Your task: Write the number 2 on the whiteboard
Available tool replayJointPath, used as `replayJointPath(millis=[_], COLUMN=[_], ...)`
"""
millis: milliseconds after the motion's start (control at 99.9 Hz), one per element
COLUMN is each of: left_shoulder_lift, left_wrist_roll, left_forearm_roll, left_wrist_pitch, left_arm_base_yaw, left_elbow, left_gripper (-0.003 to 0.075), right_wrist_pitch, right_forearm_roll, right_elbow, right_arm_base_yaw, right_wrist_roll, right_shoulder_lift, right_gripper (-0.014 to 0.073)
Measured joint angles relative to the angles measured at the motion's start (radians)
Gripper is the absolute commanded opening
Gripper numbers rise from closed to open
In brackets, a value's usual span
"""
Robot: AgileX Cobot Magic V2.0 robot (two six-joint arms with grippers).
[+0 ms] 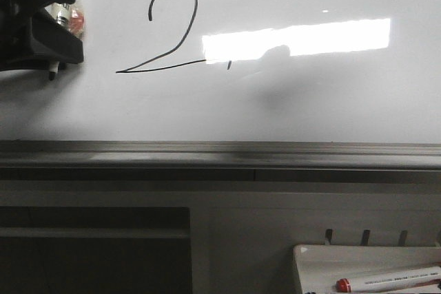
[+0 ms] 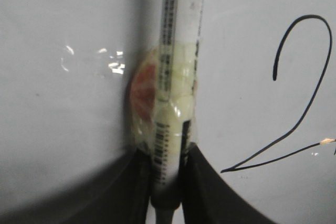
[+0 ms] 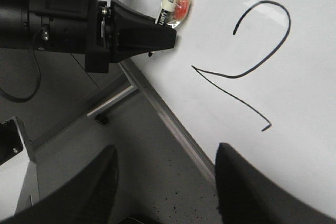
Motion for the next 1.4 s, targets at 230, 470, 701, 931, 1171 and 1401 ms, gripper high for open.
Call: replayJointPath(millis=[230,470,701,931,1171,1401], left_shoulder_lift=[0.002,-0.019,-0.118,-0.216,-0.383,-0.641], left_wrist_roll=[-0.002,-0.002,-0.002,0.0,0.002,0.006], left_forearm_roll=[0.012,0.012,0.012,0.012,0.044,0.165], left_wrist_pitch=[-0.014,-0.003,0.123,0.227,0.24,0.24], left_arm_base_yaw=[0.0,0.0,0.002,0.002,0.002,0.002], left_elbow=[-0.004,-0.007,-0.007,-0.004,-0.002,0.053], left_gripper=[0.0363,0.0363,0.0353,0.0348,-0.002,-0.002], right_wrist_pitch=[0.002,0.002,0.002,0.002,-0.025,-0.189], right_forearm_roll=[0.001,0.002,0.002,0.002,-0.01,-0.03], right_elbow=[0.0,0.0,0.0,0.0,0.027,0.199], right_arm_base_yaw=[0.0,0.0,0.0,0.0,0.0,0.0], right_wrist_roll=[0.0,0.0,0.0,0.002,0.007,-0.005], right_shoulder_lift=[0.0,0.0,0.0,0.0,-0.065,-0.284], right_gripper=[0.0357,0.0357,0.0357,0.0307,-0.0062,-0.0062])
